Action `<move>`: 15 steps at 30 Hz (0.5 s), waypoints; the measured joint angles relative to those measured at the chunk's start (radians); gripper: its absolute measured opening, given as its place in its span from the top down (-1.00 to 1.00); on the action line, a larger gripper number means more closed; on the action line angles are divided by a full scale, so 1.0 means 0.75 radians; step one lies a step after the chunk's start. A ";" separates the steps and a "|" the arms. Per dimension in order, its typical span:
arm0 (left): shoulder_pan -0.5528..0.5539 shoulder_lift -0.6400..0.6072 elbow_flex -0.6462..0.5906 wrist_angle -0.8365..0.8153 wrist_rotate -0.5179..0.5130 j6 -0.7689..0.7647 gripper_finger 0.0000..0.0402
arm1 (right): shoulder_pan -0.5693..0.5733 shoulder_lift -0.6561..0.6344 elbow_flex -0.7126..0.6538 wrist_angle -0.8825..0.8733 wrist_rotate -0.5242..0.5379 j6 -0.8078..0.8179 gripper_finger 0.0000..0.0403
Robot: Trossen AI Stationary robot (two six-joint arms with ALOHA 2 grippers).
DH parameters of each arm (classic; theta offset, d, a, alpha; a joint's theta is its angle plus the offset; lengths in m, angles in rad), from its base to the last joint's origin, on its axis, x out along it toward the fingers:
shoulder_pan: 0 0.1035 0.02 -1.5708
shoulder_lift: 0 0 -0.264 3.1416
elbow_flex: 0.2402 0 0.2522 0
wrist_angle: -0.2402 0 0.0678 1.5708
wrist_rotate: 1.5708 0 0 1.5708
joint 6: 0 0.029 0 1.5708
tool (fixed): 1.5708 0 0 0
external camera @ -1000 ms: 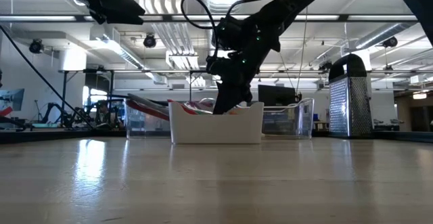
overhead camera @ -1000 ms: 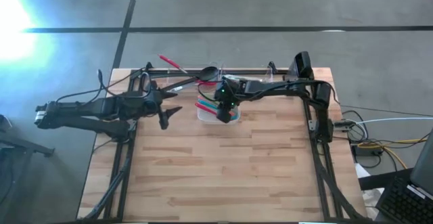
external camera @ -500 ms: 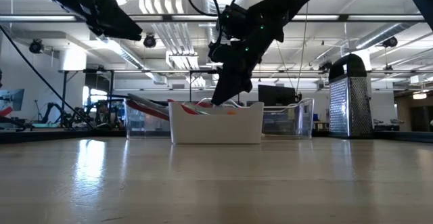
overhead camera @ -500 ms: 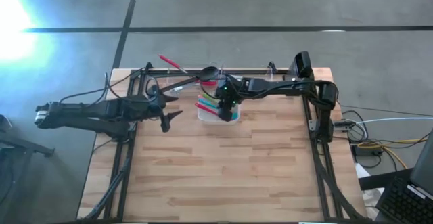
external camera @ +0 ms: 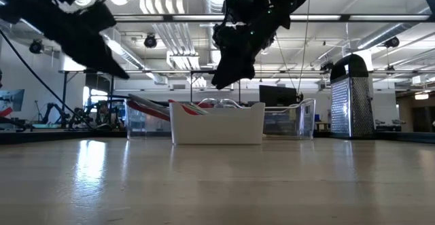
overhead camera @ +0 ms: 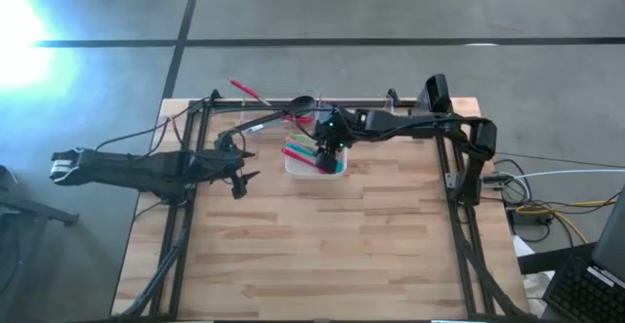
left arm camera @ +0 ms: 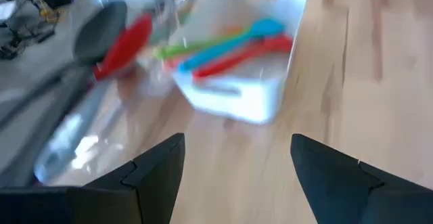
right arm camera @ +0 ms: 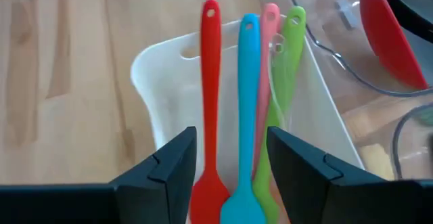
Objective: Pick & Place Kitchen Items
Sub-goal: Return to Home Position
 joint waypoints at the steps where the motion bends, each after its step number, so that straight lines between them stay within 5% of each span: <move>1: 0.000 0.000 -0.024 -0.001 0.000 0.000 -0.36 | 0.006 -0.013 -0.003 -0.004 -0.002 0.004 0.17; 8: 0.000 0.001 -0.206 -0.001 0.000 0.000 -0.36 | 0.080 -0.118 -0.051 -0.049 -0.011 -0.024 0.43; 15: 0.000 0.003 -0.401 0.135 0.000 -0.099 -0.36 | 0.130 -0.377 -0.302 0.019 -0.011 -0.045 0.80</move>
